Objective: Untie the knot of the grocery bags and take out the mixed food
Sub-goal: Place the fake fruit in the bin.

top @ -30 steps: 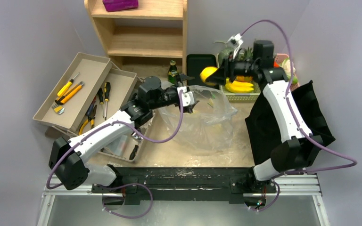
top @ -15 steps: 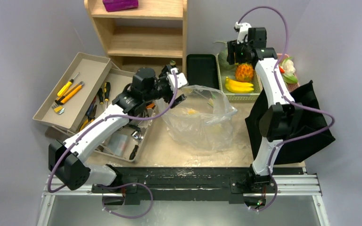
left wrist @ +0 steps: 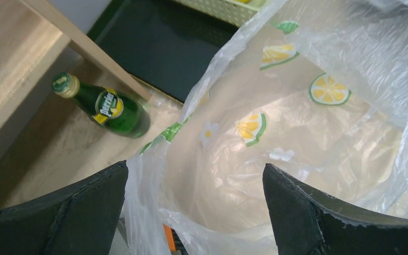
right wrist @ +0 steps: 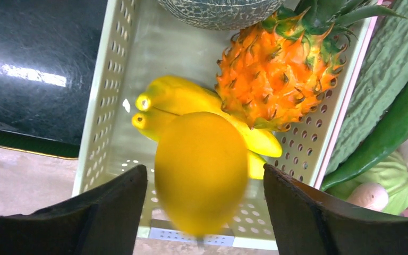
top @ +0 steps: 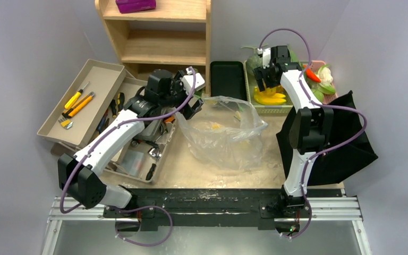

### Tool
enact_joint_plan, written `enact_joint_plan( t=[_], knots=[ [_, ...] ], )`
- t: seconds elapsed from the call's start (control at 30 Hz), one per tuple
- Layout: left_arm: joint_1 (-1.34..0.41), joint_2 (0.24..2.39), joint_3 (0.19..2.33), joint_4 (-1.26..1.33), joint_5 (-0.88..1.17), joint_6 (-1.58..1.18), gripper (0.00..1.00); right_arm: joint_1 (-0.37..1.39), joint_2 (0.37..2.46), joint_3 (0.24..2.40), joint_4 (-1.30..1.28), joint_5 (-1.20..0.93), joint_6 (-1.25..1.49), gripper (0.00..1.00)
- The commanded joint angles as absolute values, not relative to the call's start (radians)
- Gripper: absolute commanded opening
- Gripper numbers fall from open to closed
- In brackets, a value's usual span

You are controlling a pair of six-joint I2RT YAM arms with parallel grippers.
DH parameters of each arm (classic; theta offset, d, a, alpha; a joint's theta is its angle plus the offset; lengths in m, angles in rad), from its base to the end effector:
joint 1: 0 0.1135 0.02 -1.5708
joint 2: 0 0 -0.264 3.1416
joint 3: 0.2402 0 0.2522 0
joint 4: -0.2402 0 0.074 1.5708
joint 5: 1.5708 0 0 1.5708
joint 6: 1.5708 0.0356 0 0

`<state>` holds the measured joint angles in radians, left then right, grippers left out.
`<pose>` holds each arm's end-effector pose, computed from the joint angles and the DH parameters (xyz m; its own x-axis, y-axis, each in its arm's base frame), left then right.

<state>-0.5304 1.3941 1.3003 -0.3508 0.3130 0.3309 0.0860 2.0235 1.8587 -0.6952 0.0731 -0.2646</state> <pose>0.2709 -0.1716 0.3638 -0.1166 0.4267 -0.8968 0.8025 0.5725 0.1681 0.4569 0.0368 0.2869 -0.7188 -0.3238 -0.6153 -0.2343 0.9460 -0.2241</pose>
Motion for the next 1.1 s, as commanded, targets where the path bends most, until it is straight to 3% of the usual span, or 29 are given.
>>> enact_joint_plan(
  t=[0.0, 0.23, 0.53, 0.67, 0.8, 0.93, 1.07],
  knots=[
    [-0.516, 1.434, 1.39, -0.456, 0.295, 0.316, 0.95, 0.091, 2.0, 1.861, -0.666, 0.105, -0.289, 0.8],
    [-0.509, 1.452, 1.438, -0.607, 0.469, 0.434, 0.96, 0.091, 1.978, 1.872, -0.674, 0.054, -0.291, 0.85],
    [-0.512, 1.428, 1.438, -0.621, 0.584, 0.508, 0.95, 0.103, 1.776, 1.938, -0.796, -0.371, -0.253, 0.87],
    [-0.531, 1.484, 1.508, -0.629, 0.582, 0.522, 0.95, 0.104, 1.705, 2.019, -0.923, -0.325, -0.236, 0.88],
    [-0.57, 1.553, 1.572, -0.662, 0.573, 0.556, 0.95, 0.1, 1.575, 1.955, -1.049, -0.201, -0.311, 0.89],
    [-0.576, 1.582, 1.582, -0.617, 0.61, 0.474, 0.95, 0.099, 1.416, 1.837, -1.158, -0.374, -0.418, 0.92],
    [-0.595, 1.581, 1.589, -0.549, 0.65, 0.437, 0.93, 0.101, 1.378, 1.787, -1.201, -0.356, -0.36, 0.91]
  ],
)
